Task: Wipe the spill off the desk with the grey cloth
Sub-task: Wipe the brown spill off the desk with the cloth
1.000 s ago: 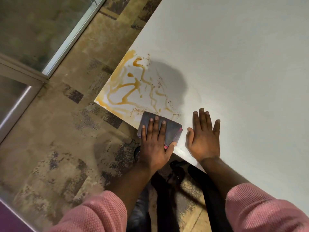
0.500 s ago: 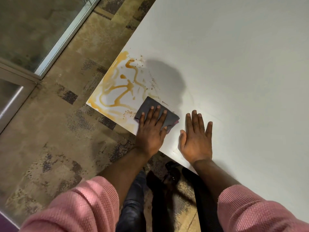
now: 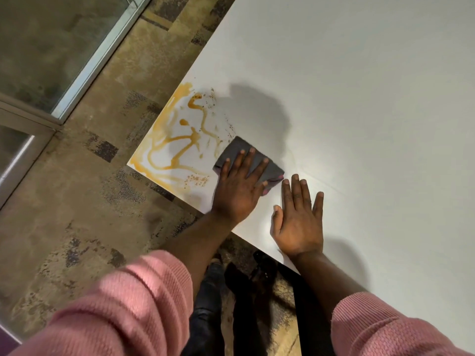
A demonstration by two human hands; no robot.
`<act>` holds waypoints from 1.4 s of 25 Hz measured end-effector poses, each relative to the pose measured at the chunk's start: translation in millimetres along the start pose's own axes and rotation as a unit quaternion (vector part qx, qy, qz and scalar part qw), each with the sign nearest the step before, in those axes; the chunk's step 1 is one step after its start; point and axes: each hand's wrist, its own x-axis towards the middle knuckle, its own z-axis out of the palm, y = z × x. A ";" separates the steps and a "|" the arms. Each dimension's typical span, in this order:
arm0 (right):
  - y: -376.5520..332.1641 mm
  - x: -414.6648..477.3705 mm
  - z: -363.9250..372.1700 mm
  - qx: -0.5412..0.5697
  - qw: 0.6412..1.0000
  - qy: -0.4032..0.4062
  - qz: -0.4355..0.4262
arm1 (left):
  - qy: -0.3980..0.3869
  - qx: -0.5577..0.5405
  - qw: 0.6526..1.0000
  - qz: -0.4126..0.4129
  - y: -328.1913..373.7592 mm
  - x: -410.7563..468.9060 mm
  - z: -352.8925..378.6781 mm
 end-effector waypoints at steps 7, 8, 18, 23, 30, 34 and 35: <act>1.7 -0.2 0.8 -0.008 1.000 0.012 -0.007 | 0.006 -0.022 0.999 -0.037 12.5 -86.6 21.8; 2.2 0.0 0.7 -0.008 1.000 0.011 -0.007 | -0.009 -0.014 0.999 -0.040 14.9 -100.0 22.5; 2.7 0.6 7.0 0.003 0.999 0.033 -0.010 | 0.002 0.005 1.000 -0.013 -5.5 15.5 1.0; 1.1 0.9 2.6 0.008 1.000 0.024 -0.008 | -0.020 -0.042 0.999 0.011 3.6 -97.7 12.4; 0.5 0.7 4.2 0.002 0.999 0.037 -0.010 | -0.066 0.012 0.984 0.168 -10.3 29.1 -4.8; 1.4 1.1 6.5 -0.002 0.999 0.049 -0.013 | -0.043 0.011 0.987 0.152 -18.3 54.2 -8.7; 0.9 1.1 6.4 -0.001 0.999 0.049 -0.010 | -0.034 -0.002 0.993 0.114 -17.1 42.7 -7.4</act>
